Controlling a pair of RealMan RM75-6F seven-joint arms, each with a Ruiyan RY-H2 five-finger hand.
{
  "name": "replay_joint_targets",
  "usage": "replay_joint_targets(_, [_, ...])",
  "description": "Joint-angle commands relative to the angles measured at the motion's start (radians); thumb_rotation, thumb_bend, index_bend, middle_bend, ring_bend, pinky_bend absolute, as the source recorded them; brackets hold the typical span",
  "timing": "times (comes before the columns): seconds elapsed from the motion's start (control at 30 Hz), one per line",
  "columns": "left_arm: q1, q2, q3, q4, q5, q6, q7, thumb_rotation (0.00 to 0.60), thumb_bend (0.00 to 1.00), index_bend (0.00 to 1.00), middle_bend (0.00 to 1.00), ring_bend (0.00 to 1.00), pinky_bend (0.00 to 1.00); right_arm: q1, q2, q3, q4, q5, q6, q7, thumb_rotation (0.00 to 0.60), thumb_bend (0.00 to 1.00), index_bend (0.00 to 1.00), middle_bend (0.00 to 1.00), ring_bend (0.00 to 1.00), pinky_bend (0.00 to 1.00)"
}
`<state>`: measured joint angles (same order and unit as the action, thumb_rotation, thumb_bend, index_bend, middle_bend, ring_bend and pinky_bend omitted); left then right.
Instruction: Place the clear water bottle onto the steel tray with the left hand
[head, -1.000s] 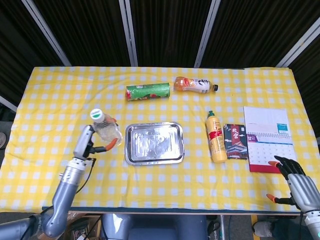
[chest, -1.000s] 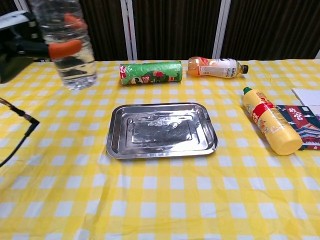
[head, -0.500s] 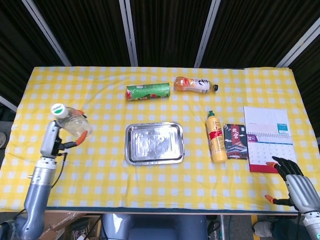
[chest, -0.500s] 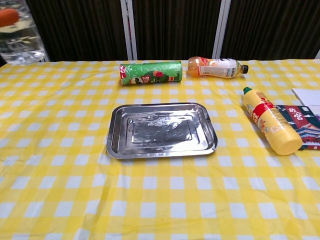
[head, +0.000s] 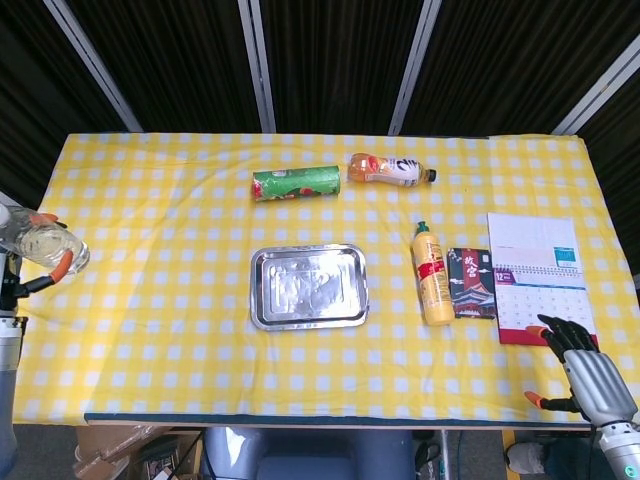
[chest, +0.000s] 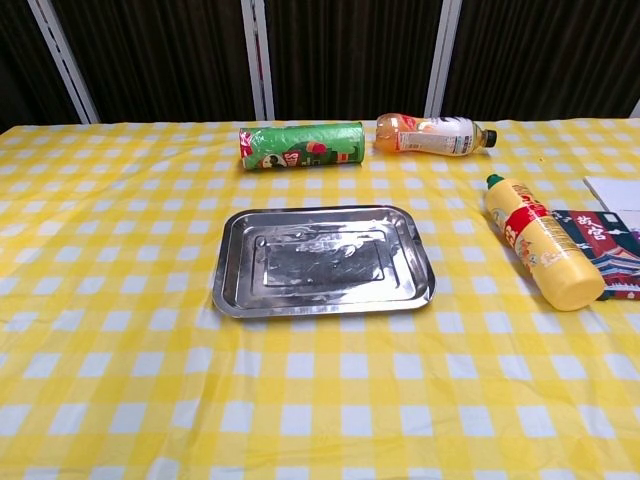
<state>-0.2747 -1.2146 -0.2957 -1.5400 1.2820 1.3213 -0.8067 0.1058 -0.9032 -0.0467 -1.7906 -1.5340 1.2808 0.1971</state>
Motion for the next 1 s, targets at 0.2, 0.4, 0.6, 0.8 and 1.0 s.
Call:
replay_joint_targets(0.2, [-0.161, -0.273, 0.022, 0.014, -0.011, -0.138, 0.171, 0.6, 0.51, 0.55, 0.56, 0.33, 0.37, 0.0, 0.001, 0.003, 0.006, 0.007, 0.003, 0.008, 0.6, 0.16, 0.21, 0.1, 0.06, 0.05])
replay_joint_targets(0.4, [-0.204, -0.384, 0.021, -0.01, 0.008, -0.116, 0.273, 0.6, 0.51, 0.55, 0.56, 0.33, 0.37, -0.013, 0.02, 0.002, 0.014, -0.001, 0.03, 0.045, 0.6, 0.16, 0.21, 0.1, 0.06, 0.05])
replay_joint_targets(0.6, [-0.163, -0.318, -0.001, -0.075, 0.009, -0.057, 0.272, 0.6, 0.51, 0.54, 0.56, 0.33, 0.36, -0.018, 0.019, -0.008, 0.008, -0.02, 0.036, 0.04, 0.6, 0.16, 0.21, 0.1, 0.06, 0.05])
replay_joint_targets(0.8, [-0.181, -0.276, -0.028, -0.185, 0.025, -0.063, 0.305, 0.6, 0.51, 0.54, 0.56, 0.33, 0.36, -0.016, 0.014, -0.007, 0.001, -0.017, 0.033, 0.02, 0.6, 0.16, 0.21, 0.1, 0.06, 0.05])
replay_joint_targets(1.0, [-0.235, -0.248, -0.108, -0.405, -0.003, -0.071, 0.403, 0.6, 0.51, 0.54, 0.56, 0.33, 0.36, -0.015, 0.014, -0.004, 0.008, -0.002, 0.027, 0.021, 0.6, 0.16, 0.21, 0.1, 0.06, 0.05])
